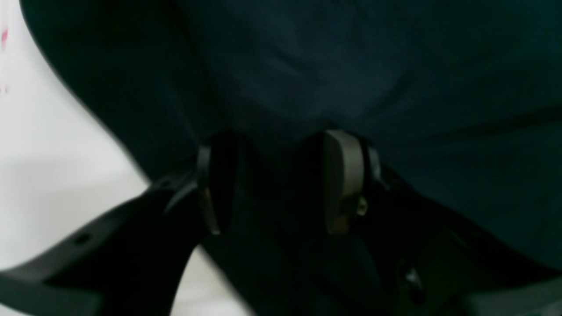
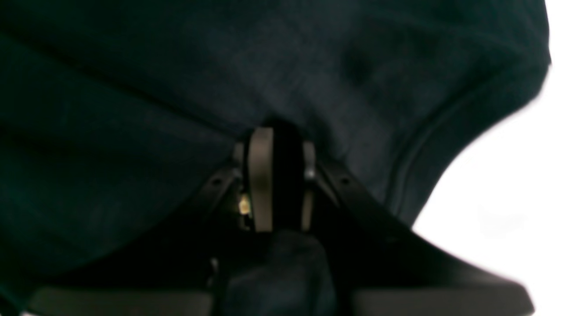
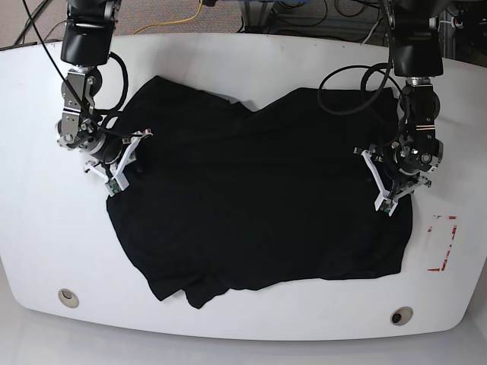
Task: Layout the t-shirt on the table in an organized manner, then fold the t-shirt properly
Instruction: 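Drag the t-shirt edges apart with both grippers to flatten it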
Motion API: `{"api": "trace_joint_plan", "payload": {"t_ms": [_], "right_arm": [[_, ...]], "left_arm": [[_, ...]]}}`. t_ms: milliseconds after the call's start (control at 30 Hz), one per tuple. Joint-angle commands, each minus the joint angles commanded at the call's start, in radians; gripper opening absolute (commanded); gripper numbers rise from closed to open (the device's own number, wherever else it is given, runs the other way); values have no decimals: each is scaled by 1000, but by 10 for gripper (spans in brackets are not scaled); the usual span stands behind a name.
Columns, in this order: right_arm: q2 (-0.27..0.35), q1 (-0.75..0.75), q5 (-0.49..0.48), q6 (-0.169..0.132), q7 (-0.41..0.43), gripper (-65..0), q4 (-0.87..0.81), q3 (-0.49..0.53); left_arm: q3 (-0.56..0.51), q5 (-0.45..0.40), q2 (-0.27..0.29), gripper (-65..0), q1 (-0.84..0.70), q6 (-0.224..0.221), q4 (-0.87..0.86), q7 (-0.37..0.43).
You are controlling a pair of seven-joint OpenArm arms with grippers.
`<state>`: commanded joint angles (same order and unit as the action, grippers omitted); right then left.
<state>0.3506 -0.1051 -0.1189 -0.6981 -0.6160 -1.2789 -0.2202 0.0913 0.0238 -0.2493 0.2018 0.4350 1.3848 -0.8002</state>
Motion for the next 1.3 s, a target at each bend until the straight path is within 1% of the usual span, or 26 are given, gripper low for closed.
{"api": "trace_joint_plan", "payload": {"t_ms": [67, 133, 233, 300, 333, 367, 400, 467, 500, 533, 567, 633, 700, 833, 867, 933, 967, 1067, 1200, 1300], "right_arm": [[-5, 2, 0, 0, -6, -561, -49, -2], [-6, 8, 0, 0, -32, -560, -109, -3], [-25, 34, -2, 0, -110, -522, -206, -15], [-49, 55, -2, 0, -163, -469, -288, -60], [-77, 74, -2, 0, -196, -422, -347, -98], [-89, 81, -2, 0, -207, -403, -368, -114], [-129, 103, -2, 0, -242, -346, -436, -161], [-173, 127, 3, 0, -275, -285, -506, -215], [-198, 143, 3, 0, -296, -244, -546, -244], [-209, 150, 0, 0, -307, -224, -569, -262], [-233, 170, -2, 0, -333, -185, -608, -295], [-267, 196, -2, 0, -368, -147, -657, -339], [-301, 219, -3, 0, -391, -140, -687, -382], [-368, 256, -6, 0, -407, -141, -703, -457], [-390, 269, -17, 0, -407, -141, -703, -486], [-413, 282, -41, 0, -408, -141, -697, -520], [-428, 296, -68, 0, -408, -140, -695, -549], [-450, 327, -121, 0, -410, -138, -683, -585], [-453, 362, -181, 0, -410, -138, -657, -583], [-451, 377, -218, 0, -410, -138, -628, -583]], "left_arm": [[0, 0, 11, -369, 8, 0, 18, -2], [3, 0, 20, -369, 9, 0, 49, -5], [3, 0, 23, -369, 11, 0, 97, -32], [5, 0, 23, -368, 11, 0, 124, -49], [5, 0, 23, -368, 11, 0, 146, -54], [5, 0, 23, -368, 9, 2, 153, -55], [5, 0, 23, -367, 8, 2, 180, -57], [6, 0, 23, -365, 2, 2, 212, -57], [6, 0, 23, -365, -5, 2, 233, -57], [6, 0, 23, -365, -9, 2, 244, -57], [6, 0, 23, -365, -17, 2, 264, -57], [6, 0, 23, -365, -31, 2, 296, -57], [6, 2, 23, -365, -43, 2, 322, -57], [6, 8, 23, -365, -61, 9, 353, -57], [9, 23, 23, -365, -68, 29, 362, -57], [23, 52, 21, -365, -74, 63, 367, -57], [43, 80, 21, -365, -75, 92, 368, -57], [75, 123, 21, -368, -77, 130, 370, -66], [109, 153, 21, -368, -75, 132, 370, -120], [129, 161, 25, -369, -75, 132, 371, -141]]}}
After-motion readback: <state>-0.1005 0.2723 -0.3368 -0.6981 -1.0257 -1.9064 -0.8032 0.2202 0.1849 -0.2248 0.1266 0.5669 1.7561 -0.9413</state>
